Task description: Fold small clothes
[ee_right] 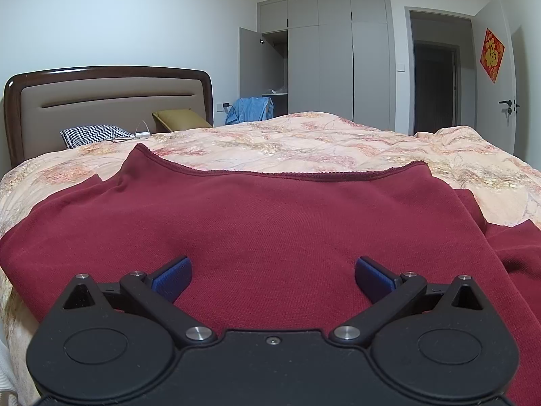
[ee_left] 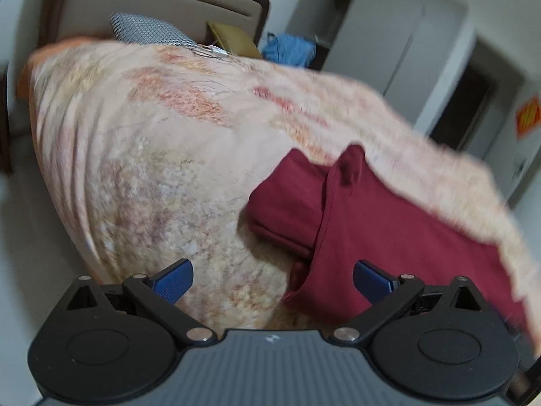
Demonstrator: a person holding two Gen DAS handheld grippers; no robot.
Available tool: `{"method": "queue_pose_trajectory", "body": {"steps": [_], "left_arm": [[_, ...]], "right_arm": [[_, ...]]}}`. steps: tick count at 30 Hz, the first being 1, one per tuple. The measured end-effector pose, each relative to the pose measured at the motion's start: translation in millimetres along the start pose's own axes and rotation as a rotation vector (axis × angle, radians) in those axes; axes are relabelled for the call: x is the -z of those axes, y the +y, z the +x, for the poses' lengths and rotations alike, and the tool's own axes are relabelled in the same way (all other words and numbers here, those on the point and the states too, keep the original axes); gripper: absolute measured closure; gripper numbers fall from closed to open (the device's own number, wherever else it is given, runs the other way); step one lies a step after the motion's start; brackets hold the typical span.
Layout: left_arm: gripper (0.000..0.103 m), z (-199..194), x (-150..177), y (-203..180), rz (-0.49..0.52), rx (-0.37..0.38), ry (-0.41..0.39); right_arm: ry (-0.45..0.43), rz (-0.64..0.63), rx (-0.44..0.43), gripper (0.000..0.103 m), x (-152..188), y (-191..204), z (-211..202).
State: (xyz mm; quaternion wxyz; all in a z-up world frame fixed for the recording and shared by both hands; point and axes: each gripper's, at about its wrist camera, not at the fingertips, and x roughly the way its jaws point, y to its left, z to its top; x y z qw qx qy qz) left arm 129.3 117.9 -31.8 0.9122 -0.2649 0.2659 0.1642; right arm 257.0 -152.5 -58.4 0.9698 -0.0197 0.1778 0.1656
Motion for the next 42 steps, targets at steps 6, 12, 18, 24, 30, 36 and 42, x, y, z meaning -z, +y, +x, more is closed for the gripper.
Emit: {"method": "queue_pose_trajectory", "body": {"steps": [6,12,18,24,30,36,42], "left_arm": [[0.0,5,8,9,-0.039,0.05,-0.008],[0.0,13,29,-1,-0.005,0.197,0.004],[0.0,21,44,-14,0.036,0.266,0.003],[0.0,32,51,-13,0.019,0.275,0.045],[0.0,36,54,-6,-0.022,0.289,0.055],[0.0,35,57,-5,-0.022,0.284,0.057],[0.0,39,50,-3,-0.055,0.311,0.044]], "right_arm": [[-0.004,0.003,-0.002,0.0,0,-1,-2],[-0.007,0.015,-0.01,0.0,1,-2,-2],[-0.013,0.035,-0.027,0.0,2,-7,-3],[-0.016,0.04,-0.031,0.0,3,-9,-4],[-0.017,0.041,-0.032,0.0,3,-9,-4],[-0.017,0.041,-0.032,0.0,3,-9,-4],[-0.017,0.041,-0.032,0.0,3,-9,-4]]}}
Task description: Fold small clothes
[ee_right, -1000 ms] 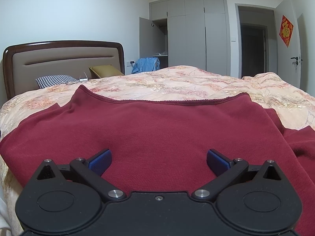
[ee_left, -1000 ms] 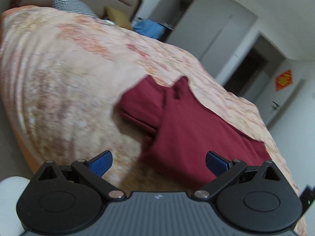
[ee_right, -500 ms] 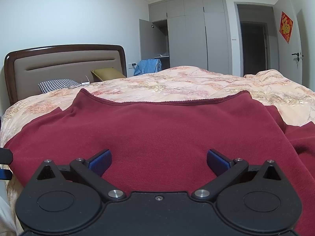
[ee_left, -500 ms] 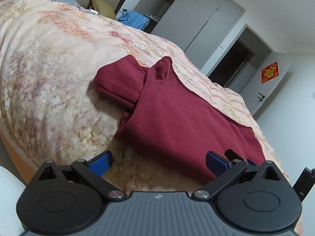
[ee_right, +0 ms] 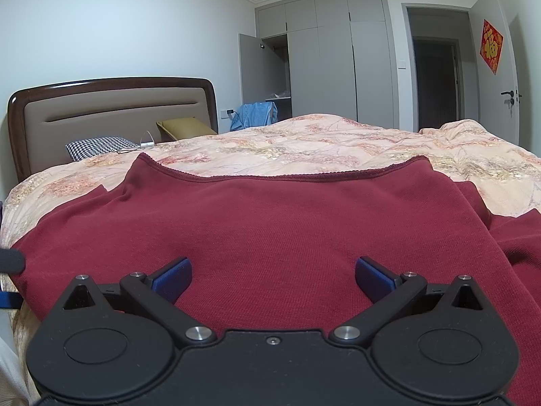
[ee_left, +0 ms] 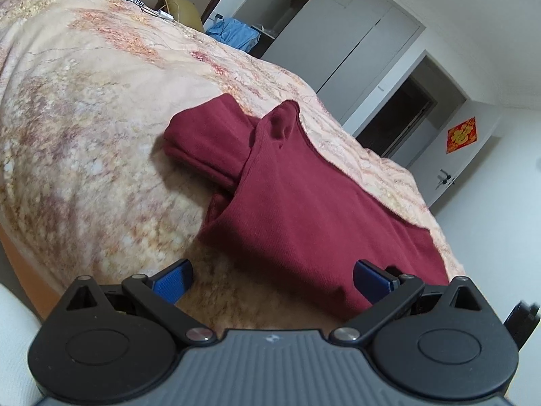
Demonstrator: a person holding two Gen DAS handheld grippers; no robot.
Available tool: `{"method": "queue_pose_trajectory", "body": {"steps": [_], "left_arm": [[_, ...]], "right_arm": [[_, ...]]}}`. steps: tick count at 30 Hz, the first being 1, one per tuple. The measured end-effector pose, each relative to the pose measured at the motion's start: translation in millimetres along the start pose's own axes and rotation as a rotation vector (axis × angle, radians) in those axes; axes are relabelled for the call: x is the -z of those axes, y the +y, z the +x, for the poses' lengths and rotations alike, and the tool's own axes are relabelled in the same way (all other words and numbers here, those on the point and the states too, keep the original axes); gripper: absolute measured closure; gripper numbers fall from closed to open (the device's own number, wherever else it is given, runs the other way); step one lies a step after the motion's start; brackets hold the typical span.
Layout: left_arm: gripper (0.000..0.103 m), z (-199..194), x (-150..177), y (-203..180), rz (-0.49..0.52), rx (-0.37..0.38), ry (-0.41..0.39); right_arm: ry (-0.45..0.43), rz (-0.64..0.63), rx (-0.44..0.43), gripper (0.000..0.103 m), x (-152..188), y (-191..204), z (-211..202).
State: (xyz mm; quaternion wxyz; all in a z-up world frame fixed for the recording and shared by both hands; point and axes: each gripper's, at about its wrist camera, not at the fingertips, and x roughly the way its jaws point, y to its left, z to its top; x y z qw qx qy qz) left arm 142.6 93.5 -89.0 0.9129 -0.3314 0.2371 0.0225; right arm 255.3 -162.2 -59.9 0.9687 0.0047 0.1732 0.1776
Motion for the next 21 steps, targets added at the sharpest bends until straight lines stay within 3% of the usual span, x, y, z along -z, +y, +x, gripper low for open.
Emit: {"method": "queue_pose_trajectory", "body": {"steps": [8,15,21], "left_arm": [[0.0,14,-17,4,-0.091,0.072,-0.043],[0.0,18,-15,-3,-0.078,0.14,-0.077],[0.001,37,-28,-5,-0.11,0.112,-0.068]], "right_arm": [[-0.003,0.003,-0.003,0.0,0,0,-1],[-0.005,0.008,-0.008,0.0,-1,0,-2],[-0.005,0.008,-0.008,0.0,-1,-1,-2]]}}
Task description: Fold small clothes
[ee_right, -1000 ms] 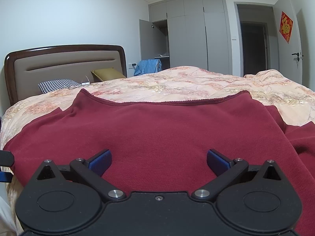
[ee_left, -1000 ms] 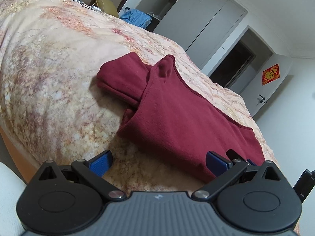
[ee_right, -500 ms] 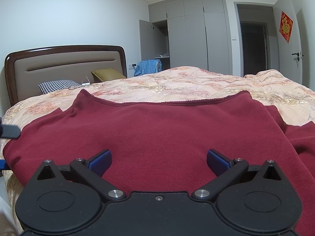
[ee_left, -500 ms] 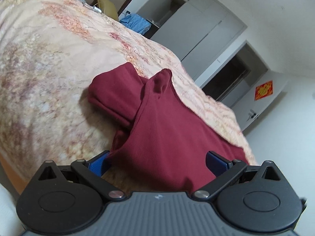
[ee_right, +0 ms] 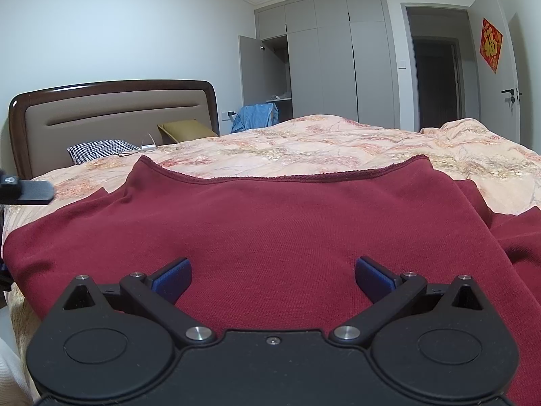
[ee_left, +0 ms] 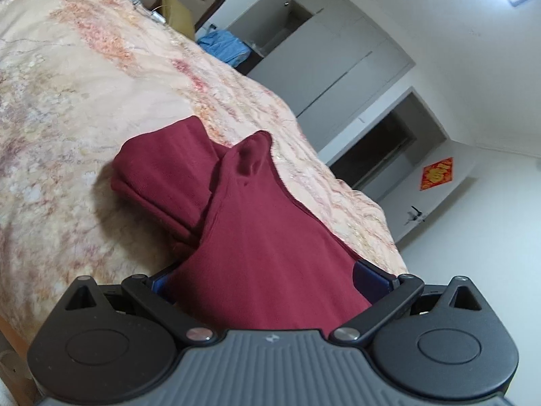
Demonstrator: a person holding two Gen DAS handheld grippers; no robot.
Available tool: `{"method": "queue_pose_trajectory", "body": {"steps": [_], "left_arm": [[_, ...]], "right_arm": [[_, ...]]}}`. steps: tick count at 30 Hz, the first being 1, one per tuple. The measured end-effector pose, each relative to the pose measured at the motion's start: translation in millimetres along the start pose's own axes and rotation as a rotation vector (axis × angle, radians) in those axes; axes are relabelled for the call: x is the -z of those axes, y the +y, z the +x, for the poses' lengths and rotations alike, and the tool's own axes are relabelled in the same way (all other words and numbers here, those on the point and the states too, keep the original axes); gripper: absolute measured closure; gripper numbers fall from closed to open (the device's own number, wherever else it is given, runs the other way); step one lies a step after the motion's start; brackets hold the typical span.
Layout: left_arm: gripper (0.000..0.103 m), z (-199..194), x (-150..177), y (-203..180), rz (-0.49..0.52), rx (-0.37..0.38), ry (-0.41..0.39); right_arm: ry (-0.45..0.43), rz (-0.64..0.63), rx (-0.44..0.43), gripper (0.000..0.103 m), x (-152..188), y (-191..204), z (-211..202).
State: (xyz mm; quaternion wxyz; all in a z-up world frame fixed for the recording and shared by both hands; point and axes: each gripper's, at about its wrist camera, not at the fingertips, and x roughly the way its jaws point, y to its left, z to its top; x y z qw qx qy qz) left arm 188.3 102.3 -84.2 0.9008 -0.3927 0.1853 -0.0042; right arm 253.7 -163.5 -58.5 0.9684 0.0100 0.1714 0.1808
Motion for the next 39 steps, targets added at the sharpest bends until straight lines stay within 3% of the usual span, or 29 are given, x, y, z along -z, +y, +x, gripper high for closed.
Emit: {"method": "queue_pose_trajectory", "body": {"steps": [27,33,35,37,39], "left_arm": [[0.002,6,5,12,-0.032,0.023,-0.022],[0.002,14,-3,7,-0.039,-0.012,-0.019],[0.007,17,-5,6,-0.033,-0.041,-0.026],[0.024,20,-7,1,0.0,-0.111,-0.028],[0.031,23,-9,-4,0.036,-0.161,-0.022]], "right_arm": [[-0.001,0.0,0.0,0.0,0,-1,0],[-0.001,0.0,0.0,0.0,0,-1,0],[-0.001,-0.001,0.0,0.0,1,0,0],[-0.002,-0.002,0.001,0.0,1,-1,-1],[-0.003,-0.003,0.003,0.0,1,-1,-1]]}}
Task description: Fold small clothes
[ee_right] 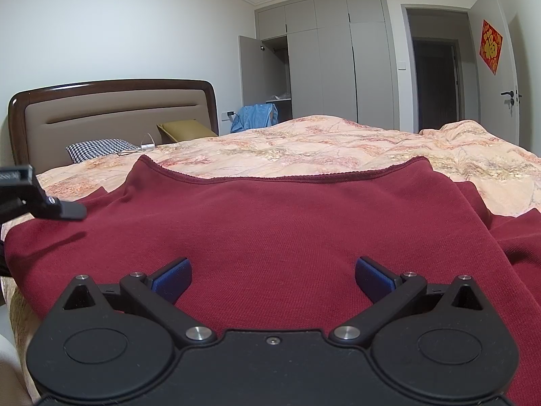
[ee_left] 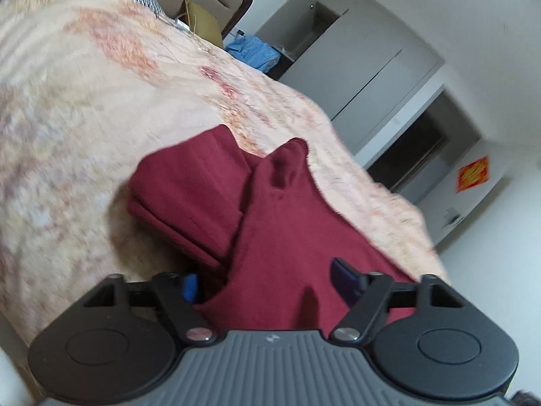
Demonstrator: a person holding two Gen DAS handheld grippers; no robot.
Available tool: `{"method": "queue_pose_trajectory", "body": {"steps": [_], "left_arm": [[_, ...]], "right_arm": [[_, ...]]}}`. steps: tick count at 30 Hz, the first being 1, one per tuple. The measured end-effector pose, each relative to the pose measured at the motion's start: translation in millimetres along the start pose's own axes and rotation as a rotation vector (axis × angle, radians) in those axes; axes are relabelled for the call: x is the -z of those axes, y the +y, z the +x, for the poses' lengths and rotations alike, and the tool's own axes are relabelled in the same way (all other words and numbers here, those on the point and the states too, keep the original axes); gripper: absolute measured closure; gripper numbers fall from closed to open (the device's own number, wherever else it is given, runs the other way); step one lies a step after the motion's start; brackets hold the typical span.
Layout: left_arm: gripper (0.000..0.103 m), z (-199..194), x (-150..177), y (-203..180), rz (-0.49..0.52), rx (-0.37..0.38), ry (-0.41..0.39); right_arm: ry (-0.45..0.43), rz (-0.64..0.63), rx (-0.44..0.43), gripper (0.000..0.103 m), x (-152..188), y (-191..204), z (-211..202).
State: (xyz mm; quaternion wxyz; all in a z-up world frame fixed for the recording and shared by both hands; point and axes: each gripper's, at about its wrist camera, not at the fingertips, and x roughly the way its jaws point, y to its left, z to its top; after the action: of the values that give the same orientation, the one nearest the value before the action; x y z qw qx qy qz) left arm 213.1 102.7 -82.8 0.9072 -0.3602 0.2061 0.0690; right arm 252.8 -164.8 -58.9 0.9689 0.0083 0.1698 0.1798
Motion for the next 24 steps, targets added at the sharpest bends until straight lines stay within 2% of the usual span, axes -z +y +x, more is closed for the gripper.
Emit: {"method": "queue_pose_trajectory", "body": {"steps": [2,4,6,11,17,23,24], "left_arm": [[0.039,1,-2,-3,-0.002,-0.029,-0.004],[0.053,2,-6,-3,-0.009,-0.059,0.0],[0.059,3,-10,-5,-0.01,-0.076,0.003],[0.061,2,-11,-8,0.013,-0.098,0.01],[0.068,2,-13,-14,0.038,-0.117,0.01],[0.068,4,-19,-20,0.051,-0.132,0.018],[0.074,3,-19,-23,0.062,-0.132,0.014]], "right_arm": [[0.0,-0.002,0.002,0.0,0,0,-1],[-0.001,-0.003,0.003,0.0,0,0,-1],[-0.001,-0.003,0.003,0.0,0,0,-1],[-0.003,-0.002,0.002,0.0,0,0,-2],[-0.01,0.001,0.007,0.0,0,1,-4],[-0.051,0.046,0.027,0.0,3,-2,-16],[-0.055,0.063,0.028,0.0,3,-4,-19]]}}
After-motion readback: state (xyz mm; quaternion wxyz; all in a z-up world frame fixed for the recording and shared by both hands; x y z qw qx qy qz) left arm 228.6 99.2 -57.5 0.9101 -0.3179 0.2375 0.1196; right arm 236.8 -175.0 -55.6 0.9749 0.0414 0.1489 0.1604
